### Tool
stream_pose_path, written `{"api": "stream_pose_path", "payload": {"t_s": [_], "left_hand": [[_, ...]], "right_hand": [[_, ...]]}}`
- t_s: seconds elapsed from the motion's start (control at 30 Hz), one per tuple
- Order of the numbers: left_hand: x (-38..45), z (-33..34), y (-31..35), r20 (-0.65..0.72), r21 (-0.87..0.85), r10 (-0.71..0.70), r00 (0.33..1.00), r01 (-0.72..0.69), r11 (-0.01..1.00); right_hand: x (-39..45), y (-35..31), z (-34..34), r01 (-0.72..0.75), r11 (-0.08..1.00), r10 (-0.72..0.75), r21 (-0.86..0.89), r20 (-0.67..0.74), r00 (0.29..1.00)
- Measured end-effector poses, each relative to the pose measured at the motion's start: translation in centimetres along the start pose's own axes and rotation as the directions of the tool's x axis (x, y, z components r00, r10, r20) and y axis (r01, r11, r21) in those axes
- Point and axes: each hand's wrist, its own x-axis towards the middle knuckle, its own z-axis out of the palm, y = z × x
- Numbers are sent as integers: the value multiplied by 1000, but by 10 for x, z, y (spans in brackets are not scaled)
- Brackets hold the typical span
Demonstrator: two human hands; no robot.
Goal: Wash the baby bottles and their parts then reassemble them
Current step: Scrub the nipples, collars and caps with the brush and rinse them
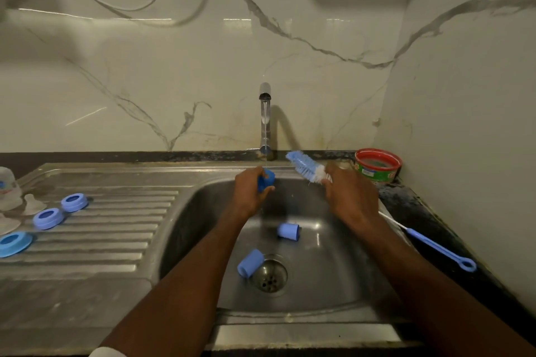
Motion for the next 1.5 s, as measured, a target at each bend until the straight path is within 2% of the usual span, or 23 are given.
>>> {"api": "stream_pose_path", "payload": {"t_s": [0.17, 0.23, 0.3, 0.37, 0.43, 0.5, 0.53, 0.6, 0.63, 0.7, 0.77, 0.93, 1.07, 1.17, 1.23, 1.3, 1.4, 1.5], "left_hand": [[4, -2, 6, -163, -198, -105, 981, 72, 978], [1, -3, 3, -101, -168, -140, 985, 121, 978], [-1, -4, 3, -80, -129, -113, 990, 102, 986], [1, -7, 5, -127, -206, -95, 987, 68, 976], [1, -6, 6, -71, -223, -61, 996, 44, 974], [-1, -3, 2, 9, -171, -16, 1000, 17, 985], [-1, -3, 0, 7, -122, 13, 1000, -13, 993], [2, -5, -3, 2, 22, 99, 995, -99, 995], [3, -8, -3, 42, 109, 145, 989, -149, 983], [4, -16, -3, 164, 309, 188, 968, -231, 923], [6, -23, -4, 201, 459, 177, 964, -252, 852], [11, -30, 0, 188, 546, 200, 961, -272, 792], [9, -28, -8, 157, 378, 184, 970, -231, 897], [5, -27, -9, 205, 237, 171, 964, -218, 947], [1, -23, -8, 252, 173, 215, 944, -263, 949], [-1, -20, -8, 238, 147, 258, 936, -297, 943], [6, -26, -3, 128, 114, 306, 943, -320, 940], [7, -32, -7, 90, 170, 330, 940, -341, 924]], "right_hand": [[1, 9, 0, 14, 1000, -14, 2, -6, 1000], [0, 9, 0, 19, 1000, -19, -5, 8, 1000], [-1, 6, -1, 37, 999, -37, -18, 25, 999], [-2, 4, -3, 46, 999, -46, -10, 16, 999], [-3, 3, -6, 54, 999, -54, -8, 11, 998], [-6, 2, -6, 74, 997, -73, -32, 23, 997], [-6, 2, -6, 81, 996, -80, -40, 24, 997], [-5, 2, -6, 92, 994, -92, -62, 1, 996], [-4, 2, -6, 100, 992, -102, -80, -14, 995], [-3, 1, -7, 128, 983, -132, -131, -22, 991], [-3, -1, -7, 154, 969, -156, -192, 9, 988], [-1, -4, -7, 159, 956, -153, -247, 43, 987], [-1, -3, -5, 182, 955, -183, -235, 19, 983], [-2, -10, -1, 251, 962, -250, -102, 27, 968], [0, -20, 2, 289, 953, -282, -89, 82, 956], [2, -28, 4, 281, 952, -272, -121, 91, 958], [4, -31, 8, 222, 966, -215, -129, 69, 974], [2, -41, 8, 287, 952, -269, -109, 157, 950]]}}
